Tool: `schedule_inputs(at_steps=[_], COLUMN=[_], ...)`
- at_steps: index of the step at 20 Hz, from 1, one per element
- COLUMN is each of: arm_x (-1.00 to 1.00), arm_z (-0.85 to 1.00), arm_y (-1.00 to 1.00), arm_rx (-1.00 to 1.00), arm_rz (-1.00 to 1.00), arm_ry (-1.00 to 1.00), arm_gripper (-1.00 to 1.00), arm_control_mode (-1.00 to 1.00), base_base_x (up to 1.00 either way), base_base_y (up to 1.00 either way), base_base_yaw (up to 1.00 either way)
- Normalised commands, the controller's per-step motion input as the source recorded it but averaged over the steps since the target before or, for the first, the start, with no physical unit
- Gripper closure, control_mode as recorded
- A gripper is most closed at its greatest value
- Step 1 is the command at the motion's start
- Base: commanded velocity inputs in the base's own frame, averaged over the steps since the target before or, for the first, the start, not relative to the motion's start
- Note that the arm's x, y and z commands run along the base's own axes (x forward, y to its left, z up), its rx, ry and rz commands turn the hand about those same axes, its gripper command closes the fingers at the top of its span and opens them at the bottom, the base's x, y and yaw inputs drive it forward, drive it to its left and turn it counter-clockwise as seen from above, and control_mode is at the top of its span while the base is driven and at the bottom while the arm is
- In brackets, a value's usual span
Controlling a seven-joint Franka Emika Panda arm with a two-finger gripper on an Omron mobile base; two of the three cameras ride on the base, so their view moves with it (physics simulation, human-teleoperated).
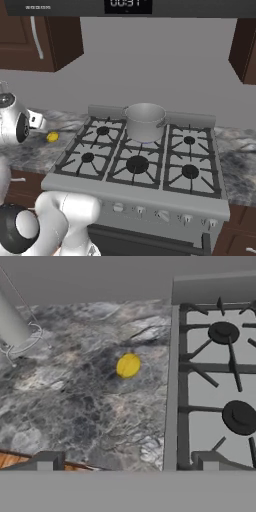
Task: Turn on the burner for the pot on the stove. Wait thirty seconds for the pot to heat up. Then add the lemon to the pot.
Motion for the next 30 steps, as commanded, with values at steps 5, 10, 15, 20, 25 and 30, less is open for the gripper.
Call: schedule_inputs(at_steps=[5, 10, 15, 20, 25, 30], arm_x=[0.36, 0.43, 0.47, 0.50, 0.52, 0.49], arm_z=[-0.60, -0.40, -0.13, -0.10, -0.18, -0.23], arm_y=[0.00, 0.01, 0.16, 0.27, 0.20, 0.15], arm_rx=[0.02, 0.03, 0.01, 0.00, 0.00, 0.00], arm_rz=[0.00, 0.00, 0.00, 0.00, 0.00, 0.00], arm_ry=[0.00, 0.00, 0.00, 0.00, 0.01, 0.03], arm_gripper=[-1.00, -1.00, -1.00, -1.00, -1.00, -1.00], arm_control_mode=[-1.00, -1.00, -1.00, -1.00, -1.00, -1.00], base_base_x=[0.00, 0.00, 0.00, 0.00, 0.00, 0.00], base_base_y=[0.00, 0.00, 0.00, 0.00, 0.00, 0.00], base_base_yaw=[0.00, 0.00, 0.00, 0.00, 0.00, 0.00])
